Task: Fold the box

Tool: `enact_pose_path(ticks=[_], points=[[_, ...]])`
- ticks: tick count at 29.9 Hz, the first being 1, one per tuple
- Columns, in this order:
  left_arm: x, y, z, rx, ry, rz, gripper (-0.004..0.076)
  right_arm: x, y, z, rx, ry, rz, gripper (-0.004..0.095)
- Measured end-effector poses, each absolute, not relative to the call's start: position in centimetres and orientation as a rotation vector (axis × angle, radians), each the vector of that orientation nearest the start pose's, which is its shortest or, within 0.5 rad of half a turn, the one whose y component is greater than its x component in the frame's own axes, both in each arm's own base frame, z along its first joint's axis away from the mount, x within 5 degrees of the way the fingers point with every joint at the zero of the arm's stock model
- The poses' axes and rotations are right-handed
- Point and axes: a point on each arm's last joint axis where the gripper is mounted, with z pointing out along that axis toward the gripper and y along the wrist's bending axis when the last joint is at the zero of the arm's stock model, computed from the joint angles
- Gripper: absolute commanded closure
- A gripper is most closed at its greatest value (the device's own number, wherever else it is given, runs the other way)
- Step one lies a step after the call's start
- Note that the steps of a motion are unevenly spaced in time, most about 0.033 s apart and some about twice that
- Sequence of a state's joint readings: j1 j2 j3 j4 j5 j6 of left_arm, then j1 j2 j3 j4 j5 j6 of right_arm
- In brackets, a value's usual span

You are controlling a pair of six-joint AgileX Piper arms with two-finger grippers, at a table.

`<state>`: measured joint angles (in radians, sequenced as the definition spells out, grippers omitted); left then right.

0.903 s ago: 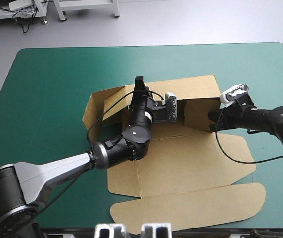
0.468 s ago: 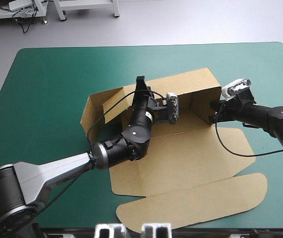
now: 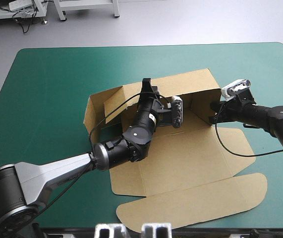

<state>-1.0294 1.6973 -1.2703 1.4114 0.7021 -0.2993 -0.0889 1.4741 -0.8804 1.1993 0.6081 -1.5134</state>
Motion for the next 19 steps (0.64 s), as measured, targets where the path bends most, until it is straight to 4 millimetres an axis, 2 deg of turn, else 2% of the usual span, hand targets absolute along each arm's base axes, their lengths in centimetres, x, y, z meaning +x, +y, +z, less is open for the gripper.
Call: enact_pose_path(ticks=[11, 14, 19], points=[[24.1, -30.8, 31.4, 1.353, 1.251, 0.635, 0.0367, 30.0, 2.1, 25.2, -0.573, 2.154, 0.399, 0.0919], [23.1, -31.6, 31.7, 1.326, 1.235, 0.577, 0.0367, 30.0, 2.1, 25.3, -0.569, 2.160, 0.398, 0.0919], [20.2, -33.1, 32.7, 1.324, 1.178, 0.486, 0.0368, 30.0, 2.1, 25.3, -0.554, 2.168, 0.404, 0.0919]])
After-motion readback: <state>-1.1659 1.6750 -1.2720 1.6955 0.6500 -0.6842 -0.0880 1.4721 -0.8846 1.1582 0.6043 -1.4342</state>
